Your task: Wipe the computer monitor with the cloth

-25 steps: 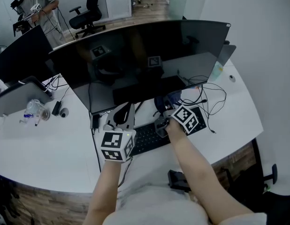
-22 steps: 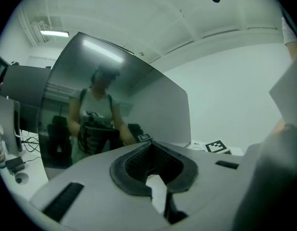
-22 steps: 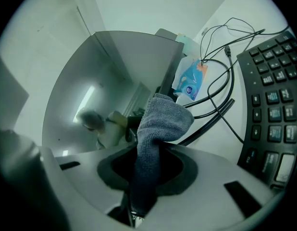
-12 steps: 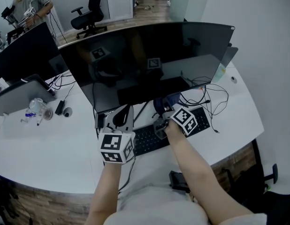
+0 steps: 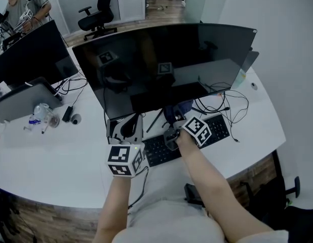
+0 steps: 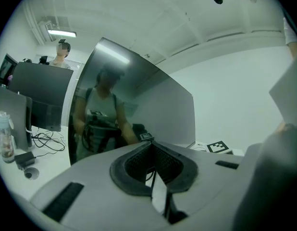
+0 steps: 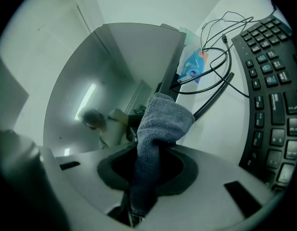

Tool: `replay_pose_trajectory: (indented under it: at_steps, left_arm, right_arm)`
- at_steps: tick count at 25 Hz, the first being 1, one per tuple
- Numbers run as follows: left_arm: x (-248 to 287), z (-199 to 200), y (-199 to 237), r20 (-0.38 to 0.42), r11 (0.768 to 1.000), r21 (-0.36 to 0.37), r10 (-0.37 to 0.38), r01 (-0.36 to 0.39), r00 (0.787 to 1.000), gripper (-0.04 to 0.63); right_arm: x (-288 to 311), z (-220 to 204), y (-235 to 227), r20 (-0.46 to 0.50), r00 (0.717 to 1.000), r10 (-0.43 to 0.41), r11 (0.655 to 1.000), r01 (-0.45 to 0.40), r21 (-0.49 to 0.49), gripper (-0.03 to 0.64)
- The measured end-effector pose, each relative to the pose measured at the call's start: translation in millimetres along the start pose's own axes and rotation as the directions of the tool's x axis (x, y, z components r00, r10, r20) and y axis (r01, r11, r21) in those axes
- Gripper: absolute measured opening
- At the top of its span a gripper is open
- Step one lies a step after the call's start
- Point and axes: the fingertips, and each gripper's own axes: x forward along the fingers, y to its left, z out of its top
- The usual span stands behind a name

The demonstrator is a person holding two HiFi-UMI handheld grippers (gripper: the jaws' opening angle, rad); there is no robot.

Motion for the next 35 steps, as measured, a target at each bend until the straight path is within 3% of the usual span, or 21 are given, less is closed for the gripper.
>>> replay_pose_trajectory:
  at_steps: [35]
  left_arm:
    - [-53, -8, 70, 0.008, 0.993, -0.023, 0.119, -0.119, 0.993, 0.009]
  right_arm:
    - [14, -102, 40, -0.064, 0.994, 0.086, 0.994, -0.081, 0.077, 0.092]
